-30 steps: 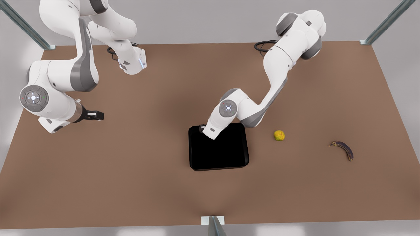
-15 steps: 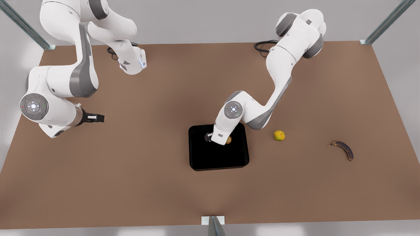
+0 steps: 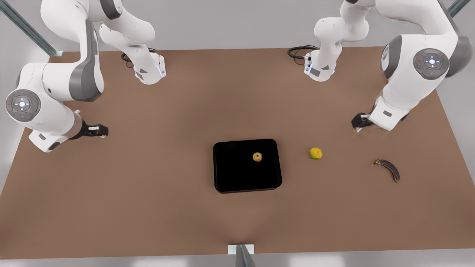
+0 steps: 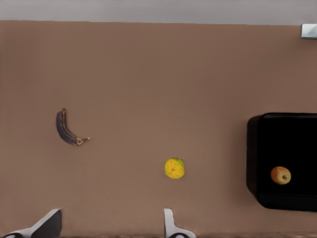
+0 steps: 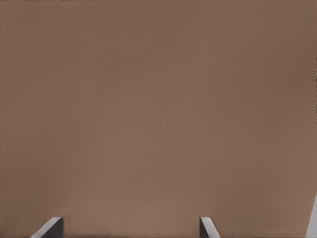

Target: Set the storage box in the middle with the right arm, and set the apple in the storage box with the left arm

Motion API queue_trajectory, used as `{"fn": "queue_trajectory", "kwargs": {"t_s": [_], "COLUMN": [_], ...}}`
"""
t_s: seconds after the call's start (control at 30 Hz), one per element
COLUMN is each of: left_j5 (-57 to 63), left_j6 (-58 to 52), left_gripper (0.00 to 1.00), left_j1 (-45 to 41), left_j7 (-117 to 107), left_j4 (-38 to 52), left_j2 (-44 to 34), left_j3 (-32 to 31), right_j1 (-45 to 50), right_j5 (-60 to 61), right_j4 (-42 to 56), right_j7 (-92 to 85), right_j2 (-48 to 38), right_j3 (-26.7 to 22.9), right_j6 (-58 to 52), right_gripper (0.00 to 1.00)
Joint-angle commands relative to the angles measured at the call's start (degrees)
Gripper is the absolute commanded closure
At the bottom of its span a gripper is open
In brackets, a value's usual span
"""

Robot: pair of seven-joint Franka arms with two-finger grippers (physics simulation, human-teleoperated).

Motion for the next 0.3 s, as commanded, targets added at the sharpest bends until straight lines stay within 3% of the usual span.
{"fn": "queue_trajectory", "kwargs": {"t_s": [0.0,0.07,0.1,0.17,0.27], "left_j5": [-5.75,-5.84,-5.84,-7.16,-7.16], "left_j6": [1.47,-1.25,-1.51,-4.77,-4.41], "left_gripper": [0.00,0.00,0.00,0.00,0.00], "left_j1": [-0.38,-0.47,-3.98,-4.51,-4.95], "left_j7": [0.38,6.36,6.54,6.71,6.71], "left_j4": [-2.64,-7.30,-6.08,2.01,1.74], "left_j2": [-1.76,-4.93,-2.48,4.03,4.38], "left_j3": [0.35,1.49,5.70,6.23,6.23], "right_j1": [-0.02,-0.02,-0.02,-0.02,-0.02], "right_j5": [0.00,0.00,0.09,0.09,0.09], "right_j4": [-0.04,-0.04,-0.04,-0.04,-0.04], "right_j7": [0.00,0.00,0.00,0.00,0.00], "right_j2": [0.02,0.02,0.02,0.02,0.11], "right_j3": [0.00,0.00,0.00,0.00,0.00], "right_j6": [0.00,0.00,0.00,0.00,0.09], "right_gripper": [0.00,0.00,0.00,0.00,0.00]}}
